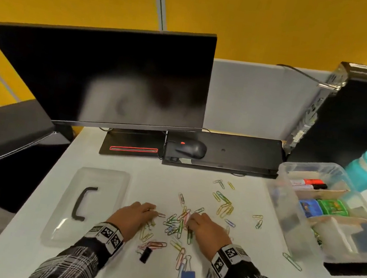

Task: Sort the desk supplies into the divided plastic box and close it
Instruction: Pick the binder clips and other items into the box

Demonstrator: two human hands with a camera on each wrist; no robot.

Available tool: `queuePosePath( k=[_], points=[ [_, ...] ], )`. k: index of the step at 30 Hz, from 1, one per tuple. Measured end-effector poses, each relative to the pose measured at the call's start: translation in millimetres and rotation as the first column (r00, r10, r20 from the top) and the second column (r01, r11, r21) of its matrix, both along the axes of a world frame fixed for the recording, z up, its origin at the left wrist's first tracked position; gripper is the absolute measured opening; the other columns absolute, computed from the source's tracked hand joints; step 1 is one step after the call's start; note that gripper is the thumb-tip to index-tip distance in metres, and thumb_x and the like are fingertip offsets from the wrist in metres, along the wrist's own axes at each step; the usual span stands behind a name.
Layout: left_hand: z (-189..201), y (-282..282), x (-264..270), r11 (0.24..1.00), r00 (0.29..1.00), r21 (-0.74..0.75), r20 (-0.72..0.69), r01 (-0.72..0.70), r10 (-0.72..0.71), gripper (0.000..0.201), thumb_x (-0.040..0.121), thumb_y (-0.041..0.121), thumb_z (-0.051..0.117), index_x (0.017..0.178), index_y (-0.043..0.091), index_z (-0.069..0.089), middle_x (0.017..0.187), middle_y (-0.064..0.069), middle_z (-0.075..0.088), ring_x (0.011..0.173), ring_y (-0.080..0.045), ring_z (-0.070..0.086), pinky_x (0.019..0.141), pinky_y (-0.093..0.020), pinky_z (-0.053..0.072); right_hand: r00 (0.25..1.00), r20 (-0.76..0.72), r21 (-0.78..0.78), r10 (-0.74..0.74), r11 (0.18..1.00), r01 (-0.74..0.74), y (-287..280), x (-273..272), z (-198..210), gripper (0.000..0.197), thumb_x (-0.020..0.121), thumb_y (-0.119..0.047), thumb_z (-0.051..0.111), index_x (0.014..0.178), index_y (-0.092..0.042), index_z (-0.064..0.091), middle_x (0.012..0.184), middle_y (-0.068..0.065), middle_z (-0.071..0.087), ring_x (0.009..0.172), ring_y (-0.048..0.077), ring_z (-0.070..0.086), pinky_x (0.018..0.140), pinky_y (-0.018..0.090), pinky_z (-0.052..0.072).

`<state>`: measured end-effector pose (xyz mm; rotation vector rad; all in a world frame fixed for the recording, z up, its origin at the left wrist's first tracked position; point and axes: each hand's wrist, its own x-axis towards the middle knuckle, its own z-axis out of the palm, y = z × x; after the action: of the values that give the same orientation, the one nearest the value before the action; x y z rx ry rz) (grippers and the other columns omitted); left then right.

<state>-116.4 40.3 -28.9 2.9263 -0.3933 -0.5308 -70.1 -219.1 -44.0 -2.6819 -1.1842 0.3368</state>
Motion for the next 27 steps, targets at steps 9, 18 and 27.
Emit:
queuePosePath(
  k=[9,18,27],
  points=[
    [-0.1,12.8,10.9,0.997,0.999,-0.077,0.045,0.026,-0.023,0.044,0.091,0.015,0.048,0.134,0.021,0.043,0.128,0.000,0.045,0.109,-0.021,0.052,0.083,-0.031,0.048,0.921,-0.212,0.177,-0.326,0.914,0.364,4.4,-0.2,2.0,0.025,0.089,-0.013,0.053,0.114,-0.013,0.057,0.110,0.004,0.053,0.097,0.018,0.055,0.078,0.023,0.045],
    [7.6,22.5,1.5,0.837,0.960,-0.484,-0.029,-0.256,0.277,0.018,0.084,0.011,0.058,0.082,0.025,0.047,0.095,0.003,0.044,0.073,-0.010,0.051,0.067,-0.014,0.043,0.075,-0.992,0.079,0.100,0.036,0.996,-11.7,-20.5,19.0,0.011,0.071,0.001,0.039,0.066,-0.001,0.049,0.065,0.013,0.051,0.059,0.025,0.050,0.049,0.025,0.048],
    [5.7,4.1,-19.4,0.774,0.955,-0.564,-0.235,-0.286,0.182,0.021,0.085,0.024,0.035,0.076,0.014,0.051,0.083,-0.010,0.060,0.081,-0.024,0.057,0.083,-0.042,0.048,0.677,-0.542,-0.077,-0.498,0.831,0.550,-13.8,-57.7,8.6,0.039,0.073,-0.056,0.065,0.070,-0.024,0.044,0.071,-0.007,0.052,0.064,0.011,0.048,0.061,0.025,0.040]
  ],
)
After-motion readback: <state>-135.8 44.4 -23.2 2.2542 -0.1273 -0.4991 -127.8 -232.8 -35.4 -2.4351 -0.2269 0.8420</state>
